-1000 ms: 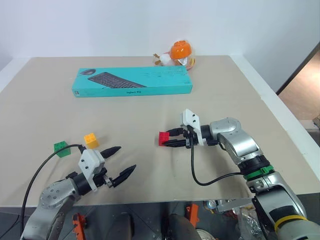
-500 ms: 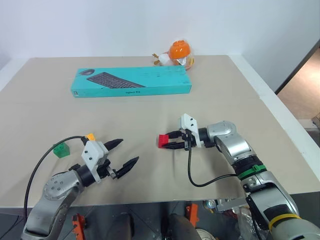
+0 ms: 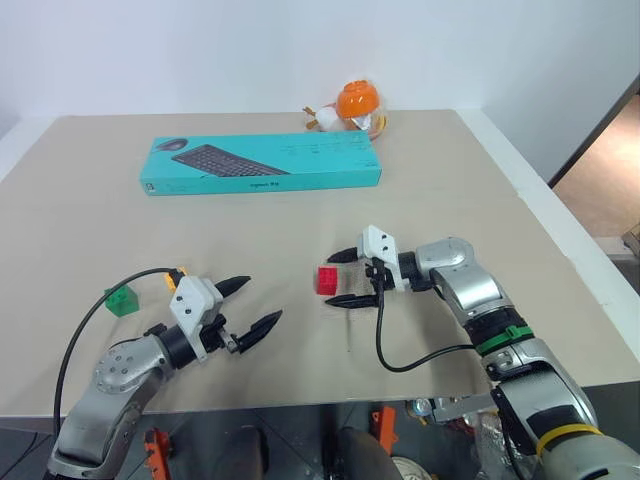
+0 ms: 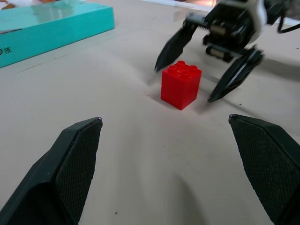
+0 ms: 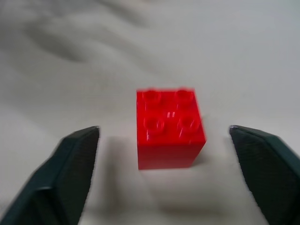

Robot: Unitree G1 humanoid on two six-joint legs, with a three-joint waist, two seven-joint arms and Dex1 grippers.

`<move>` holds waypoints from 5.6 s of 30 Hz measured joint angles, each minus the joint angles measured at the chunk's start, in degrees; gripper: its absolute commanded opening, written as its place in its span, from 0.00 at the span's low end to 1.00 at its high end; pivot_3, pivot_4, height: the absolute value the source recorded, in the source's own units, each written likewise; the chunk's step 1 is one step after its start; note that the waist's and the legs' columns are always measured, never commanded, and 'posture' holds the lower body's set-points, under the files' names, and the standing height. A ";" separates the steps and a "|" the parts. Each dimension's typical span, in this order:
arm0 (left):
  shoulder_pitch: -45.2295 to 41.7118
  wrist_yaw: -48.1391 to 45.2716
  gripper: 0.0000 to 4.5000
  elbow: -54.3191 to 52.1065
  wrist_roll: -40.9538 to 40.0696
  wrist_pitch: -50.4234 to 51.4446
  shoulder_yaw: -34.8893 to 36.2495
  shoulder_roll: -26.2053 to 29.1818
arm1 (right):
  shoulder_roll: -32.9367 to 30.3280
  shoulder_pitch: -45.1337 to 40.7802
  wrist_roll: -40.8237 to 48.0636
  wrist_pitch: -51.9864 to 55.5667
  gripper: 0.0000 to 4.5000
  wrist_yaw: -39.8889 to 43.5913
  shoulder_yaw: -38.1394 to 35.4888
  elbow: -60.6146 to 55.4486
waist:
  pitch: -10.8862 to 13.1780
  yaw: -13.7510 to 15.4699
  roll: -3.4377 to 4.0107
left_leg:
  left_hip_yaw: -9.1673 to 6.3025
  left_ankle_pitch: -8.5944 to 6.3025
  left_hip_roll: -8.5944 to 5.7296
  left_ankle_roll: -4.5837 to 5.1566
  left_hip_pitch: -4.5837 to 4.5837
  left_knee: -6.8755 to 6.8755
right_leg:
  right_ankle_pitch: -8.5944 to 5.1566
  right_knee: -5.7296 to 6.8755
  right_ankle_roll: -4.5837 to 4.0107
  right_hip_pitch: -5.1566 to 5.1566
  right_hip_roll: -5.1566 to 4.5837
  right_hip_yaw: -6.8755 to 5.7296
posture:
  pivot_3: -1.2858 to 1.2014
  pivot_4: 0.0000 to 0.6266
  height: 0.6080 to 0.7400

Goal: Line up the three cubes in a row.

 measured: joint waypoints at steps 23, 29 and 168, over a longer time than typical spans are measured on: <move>7.43 37.11 1.00 -11.65 7.38 4.40 22.54 -17.94 | 2.70 10.21 13.10 20.15 0.99 -11.72 -5.36 -34.70 | -0.02 -0.08 -0.13 | 0.10 -0.01 0.13 -0.01 0.08 0.03 | 0.13 -0.01 0.10 -0.04 0.01 0.34 | 0.52 0.24 1.00; 9.44 35.68 1.00 -8.90 4.24 4.39 24.29 -18.49 | 4.43 8.41 11.17 16.62 0.99 -12.47 -3.56 -32.39 | -0.03 -0.09 -0.18 | 0.09 -0.01 -0.01 0.00 0.08 0.06 | 0.14 -0.01 0.10 -0.03 0.03 0.33 | 0.52 0.24 1.00; -50.94 -44.69 0.74 64.57 22.52 -23.09 -15.50 2.39 | -9.24 20.11 14.62 19.79 1.00 -17.69 -12.30 -42.69 | 0.02 -0.69 -0.47 | 0.67 -0.21 0.40 0.14 -0.82 1.12 | 0.29 0.85 0.09 -1.01 0.90 1.02 | 0.52 0.24 1.00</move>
